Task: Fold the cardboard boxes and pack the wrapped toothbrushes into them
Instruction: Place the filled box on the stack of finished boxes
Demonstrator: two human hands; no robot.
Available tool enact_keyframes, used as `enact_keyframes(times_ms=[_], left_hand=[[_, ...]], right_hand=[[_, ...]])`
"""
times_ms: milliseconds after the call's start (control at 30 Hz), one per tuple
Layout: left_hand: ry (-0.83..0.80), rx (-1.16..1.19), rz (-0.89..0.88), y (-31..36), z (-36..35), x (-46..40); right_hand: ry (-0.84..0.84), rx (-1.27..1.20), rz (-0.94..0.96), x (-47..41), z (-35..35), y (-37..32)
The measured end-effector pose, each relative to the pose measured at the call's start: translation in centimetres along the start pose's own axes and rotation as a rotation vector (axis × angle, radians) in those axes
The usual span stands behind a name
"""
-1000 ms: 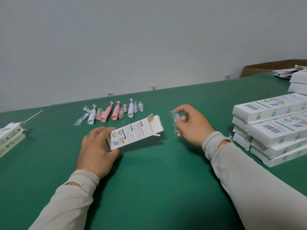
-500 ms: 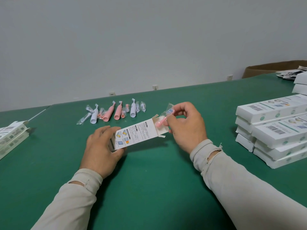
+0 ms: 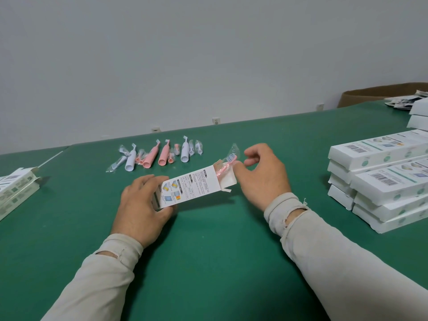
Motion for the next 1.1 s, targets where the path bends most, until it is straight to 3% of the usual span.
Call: enact_keyframes(times_ms=[133, 300, 533, 767, 900, 1100], left_hand=[[0.0, 0.002, -0.006, 0.0, 0.0, 0.0], [-0.001, -0.003, -0.006, 0.0, 0.0, 0.0], [0.004, -0.01, 0.002, 0.0, 0.0, 0.0], [0.046, 0.001, 0.022, 0.0, 0.0, 0.0], [0.065, -0.029, 0.06, -0.4, 0.1, -0.2], [0.077, -0.032, 0.073, -0.3, 0.2, -0.2]], right_hand=[[-0.055, -0.01, 0.198, 0.0, 0.3, -0.4], [-0.098, 0.1, 0.293, 0.6, 0.2, -0.9], [-0.034, 0.089, 0.38, 0.8, 0.6, -1.4], [0.171, -0.152, 0.05, 0.2, 1.1, -1.6], [0.019, -0.157, -0.07, 0.3, 0.8, -1.5], [-0.057, -0.171, -0.035, 0.7, 0.1, -1.7]])
Point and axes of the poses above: each hand's wrist, its own x-axis away from the middle knuckle, its own z-axis out of the back of the hand, y = z × x, the point moved 1 cm from there along -x, towards the middle knuckle, and after that the axes turned 4 degrees about -z, right-handed, at the moved point
